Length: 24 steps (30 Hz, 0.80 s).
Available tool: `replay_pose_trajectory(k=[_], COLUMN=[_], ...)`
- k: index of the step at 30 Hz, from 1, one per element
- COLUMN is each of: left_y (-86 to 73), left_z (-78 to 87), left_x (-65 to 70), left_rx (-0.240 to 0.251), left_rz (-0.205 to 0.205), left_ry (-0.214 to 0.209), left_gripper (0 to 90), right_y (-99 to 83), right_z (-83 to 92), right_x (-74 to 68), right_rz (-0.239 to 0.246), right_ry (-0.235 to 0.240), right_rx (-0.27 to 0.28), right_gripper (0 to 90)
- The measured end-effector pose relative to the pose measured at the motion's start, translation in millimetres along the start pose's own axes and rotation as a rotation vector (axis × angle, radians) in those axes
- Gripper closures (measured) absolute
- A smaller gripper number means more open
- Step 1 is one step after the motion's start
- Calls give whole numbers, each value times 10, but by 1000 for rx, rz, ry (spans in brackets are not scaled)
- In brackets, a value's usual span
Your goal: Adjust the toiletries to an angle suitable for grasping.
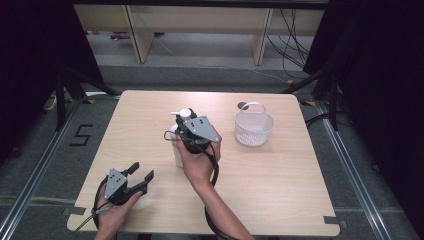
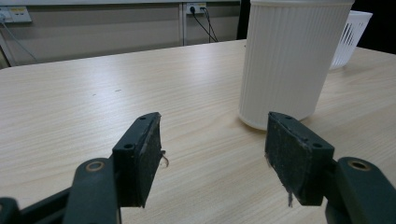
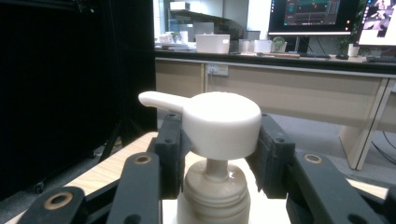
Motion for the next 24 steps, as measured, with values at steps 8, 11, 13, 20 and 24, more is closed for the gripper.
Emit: replay_pose_trajectory(k=[8, 11, 13, 20, 24], left_y=[-1, 0, -2, -1, 0], left_z=[-10, 0, -13, -2, 1], left_x=[-5, 1, -4, 4, 5], left_rx=[11, 0, 15, 0, -4], left_rz=[-3, 0, -4, -1, 0], left_ry=[-6, 1, -6, 5, 6], left_gripper=[358, 358, 358, 358, 358], right_y=[55, 73, 87, 150, 186], right_z=[11, 16, 20, 41, 49], right_x=[76, 113, 134, 206, 242], right_rz=[0, 15, 17, 6, 0], right_ry=[-15, -16, -18, -29, -37], right_rx=[7, 13, 19, 39, 43], right_gripper=[601, 601, 601, 601, 601])
Point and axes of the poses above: each handheld gripper's, and its own axes: z roughly backward along the jaws, y roughly out of its top, x roughly to its right, the point moved 2 cm from there along -z, roughly forward along the jaws, and after that the axes turned 14 degrees about -y, right-handed, at the moved point
